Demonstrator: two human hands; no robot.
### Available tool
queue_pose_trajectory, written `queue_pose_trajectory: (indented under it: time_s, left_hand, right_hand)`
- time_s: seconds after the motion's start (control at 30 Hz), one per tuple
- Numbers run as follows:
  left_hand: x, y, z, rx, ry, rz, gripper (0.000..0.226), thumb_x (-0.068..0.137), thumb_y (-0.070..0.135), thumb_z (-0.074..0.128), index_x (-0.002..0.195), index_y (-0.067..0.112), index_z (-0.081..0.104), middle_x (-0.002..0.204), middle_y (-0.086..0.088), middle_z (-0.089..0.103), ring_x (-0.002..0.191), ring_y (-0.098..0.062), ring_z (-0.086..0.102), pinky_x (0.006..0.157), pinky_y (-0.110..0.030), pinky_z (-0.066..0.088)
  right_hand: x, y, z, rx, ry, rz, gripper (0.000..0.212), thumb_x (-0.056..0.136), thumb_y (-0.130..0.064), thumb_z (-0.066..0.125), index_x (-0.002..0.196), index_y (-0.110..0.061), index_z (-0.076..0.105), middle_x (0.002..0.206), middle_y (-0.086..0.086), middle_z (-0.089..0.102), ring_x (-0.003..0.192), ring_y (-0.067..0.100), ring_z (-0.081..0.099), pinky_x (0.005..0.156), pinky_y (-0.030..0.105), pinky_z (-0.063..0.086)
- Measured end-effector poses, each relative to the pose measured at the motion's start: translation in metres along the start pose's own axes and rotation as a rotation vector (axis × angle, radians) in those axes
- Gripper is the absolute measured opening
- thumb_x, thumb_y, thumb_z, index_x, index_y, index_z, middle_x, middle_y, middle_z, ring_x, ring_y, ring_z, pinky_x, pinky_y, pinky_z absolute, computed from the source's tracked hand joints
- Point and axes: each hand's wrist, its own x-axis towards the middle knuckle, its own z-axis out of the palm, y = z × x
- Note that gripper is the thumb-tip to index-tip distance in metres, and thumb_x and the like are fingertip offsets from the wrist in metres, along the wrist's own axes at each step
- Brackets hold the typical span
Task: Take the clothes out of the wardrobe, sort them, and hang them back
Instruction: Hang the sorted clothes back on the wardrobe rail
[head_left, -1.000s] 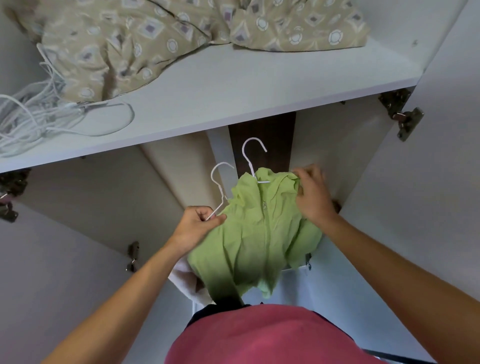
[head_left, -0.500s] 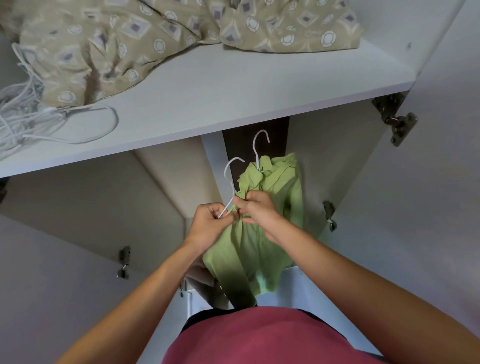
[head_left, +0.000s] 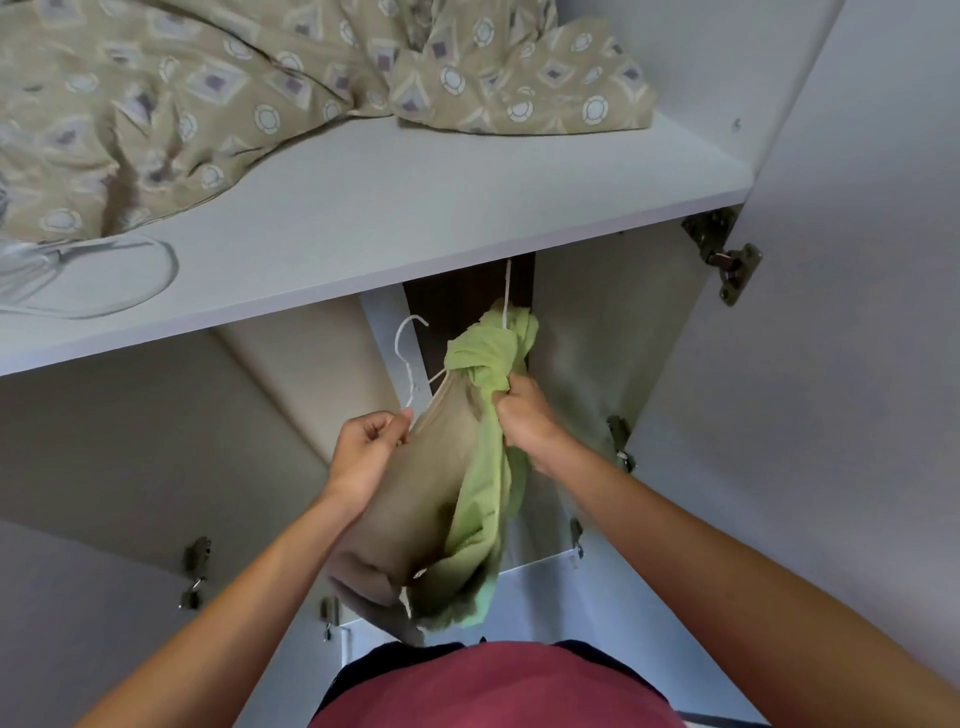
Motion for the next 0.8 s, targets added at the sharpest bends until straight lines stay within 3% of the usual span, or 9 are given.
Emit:
queue_pose_trajectory:
  time_s: [0.13, 0.27, 0.43, 0.57, 0.7, 0.8]
  left_hand:
    - [0.011, 0.003, -0.004, 0.133, 0.018, 0.011, 0.044, 0.105, 0.027, 0.060, 0.065, 0.009, 0.062, 0.048, 0.012, 0.042, 0.047, -0.005, 0.033, 0.052, -0.024, 0.028]
    - [0.032, 0.000, -0.001, 0.204, 0.042, 0.052, 0.043, 0.105, 0.026, 0.062, 0.065, 0.010, 0.067, 0.046, 0.012, 0.044, 0.044, -0.006, 0.033, 0.052, -0.030, 0.027]
    - [0.051, -0.005, 0.008, 0.225, 0.063, 0.063, 0.040, 0.103, 0.025, 0.062, 0.067, 0.011, 0.071, 0.052, 0.012, 0.052, 0.045, -0.004, 0.037, 0.055, -0.031, 0.027]
    - [0.063, -0.008, 0.008, 0.204, 0.048, 0.095, 0.036, 0.102, 0.019, 0.060, 0.069, 0.010, 0.071, 0.081, -0.005, 0.066, 0.073, -0.016, 0.052, 0.061, -0.031, 0.031]
    - [0.066, -0.002, 0.006, 0.238, 0.046, 0.108, 0.032, 0.105, 0.016, 0.058, 0.077, 0.006, 0.071, 0.047, 0.015, 0.051, 0.043, -0.004, 0.035, 0.043, -0.021, 0.024]
    - [0.073, -0.001, 0.000, 0.248, 0.048, 0.123, 0.033, 0.105, 0.016, 0.059, 0.076, 0.007, 0.072, 0.052, 0.010, 0.053, 0.044, -0.004, 0.036, 0.043, -0.021, 0.024]
  right_hand:
    - [0.014, 0.002, -0.020, -0.192, 0.231, -0.127, 0.020, 0.104, -0.015, 0.037, 0.110, -0.013, 0.056, 0.094, 0.007, 0.063, 0.089, 0.030, 0.064, 0.080, 0.044, 0.054]
    - [0.025, -0.001, -0.034, -0.305, 0.338, -0.242, 0.020, 0.105, -0.016, 0.035, 0.108, -0.009, 0.053, 0.093, 0.014, 0.064, 0.086, 0.036, 0.063, 0.078, 0.051, 0.055]
    - [0.046, -0.010, -0.049, -0.369, 0.400, -0.331, 0.015, 0.104, -0.013, 0.036, 0.102, -0.010, 0.051, 0.095, 0.016, 0.063, 0.087, 0.038, 0.061, 0.078, 0.047, 0.053]
    - [0.069, -0.025, -0.057, -0.413, 0.412, -0.339, 0.014, 0.104, -0.013, 0.037, 0.098, -0.013, 0.049, 0.104, 0.020, 0.065, 0.095, 0.041, 0.062, 0.077, 0.043, 0.047]
    - [0.089, -0.029, -0.057, -0.405, 0.377, -0.255, 0.023, 0.102, -0.018, 0.040, 0.109, -0.011, 0.061, 0.115, 0.019, 0.067, 0.107, 0.043, 0.064, 0.081, 0.041, 0.048]
    - [0.091, -0.013, -0.057, -0.470, 0.354, -0.209, 0.026, 0.101, -0.020, 0.043, 0.113, -0.014, 0.065, 0.117, 0.018, 0.068, 0.110, 0.043, 0.064, 0.086, 0.042, 0.050]
